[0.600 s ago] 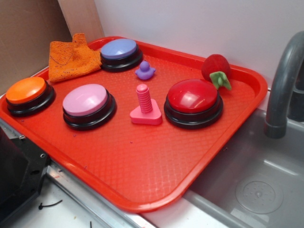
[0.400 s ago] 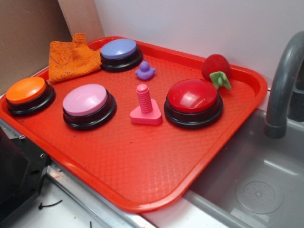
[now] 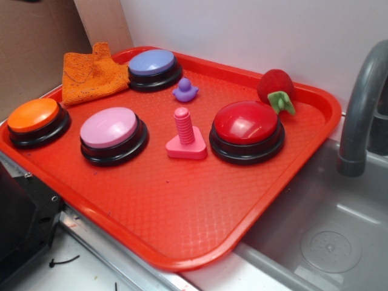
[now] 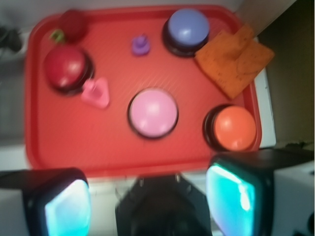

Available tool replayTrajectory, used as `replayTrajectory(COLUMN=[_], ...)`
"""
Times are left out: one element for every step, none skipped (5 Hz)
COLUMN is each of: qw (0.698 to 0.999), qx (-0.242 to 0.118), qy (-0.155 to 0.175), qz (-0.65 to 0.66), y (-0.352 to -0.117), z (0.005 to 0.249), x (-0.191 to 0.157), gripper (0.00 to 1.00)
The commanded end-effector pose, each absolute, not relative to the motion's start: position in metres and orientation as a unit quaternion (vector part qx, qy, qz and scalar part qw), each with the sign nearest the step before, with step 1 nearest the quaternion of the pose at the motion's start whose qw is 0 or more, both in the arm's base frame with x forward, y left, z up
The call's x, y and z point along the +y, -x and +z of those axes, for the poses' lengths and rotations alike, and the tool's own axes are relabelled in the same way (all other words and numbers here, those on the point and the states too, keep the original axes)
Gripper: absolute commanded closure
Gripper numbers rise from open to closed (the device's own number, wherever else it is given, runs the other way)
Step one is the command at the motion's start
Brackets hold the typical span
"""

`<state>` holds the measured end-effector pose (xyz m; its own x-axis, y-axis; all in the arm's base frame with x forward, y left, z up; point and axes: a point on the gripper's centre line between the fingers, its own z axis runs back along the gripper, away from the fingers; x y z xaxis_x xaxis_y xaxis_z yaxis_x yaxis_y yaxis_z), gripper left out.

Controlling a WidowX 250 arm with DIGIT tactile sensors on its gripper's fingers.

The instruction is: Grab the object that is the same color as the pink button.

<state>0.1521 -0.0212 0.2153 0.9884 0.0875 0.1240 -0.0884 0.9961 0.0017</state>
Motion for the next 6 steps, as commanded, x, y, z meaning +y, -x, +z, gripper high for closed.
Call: replayTrajectory(qw=[0.995,0.996,0.996,0.998,0.999,0.999], qx=[-0.073,-0.062,-0.047,-0.034,-0.023,0.002], qy=[0.037,0.059,0.074,0.055,0.039,0.039], qz=[0.056,0.031,0.008,0.007,-0.013,-0.019], y=[-0.2,-0.219,-0.226,-0.226,-0.223,-0.224], z=[0.17,0.137,0.112,0.096,0.077,0.061], x=[-0.027,-0.044,-0.063,-0.074,-0.086,-0.087], gripper=[0.0,0.0,0.0,0.0,0.0,0.0])
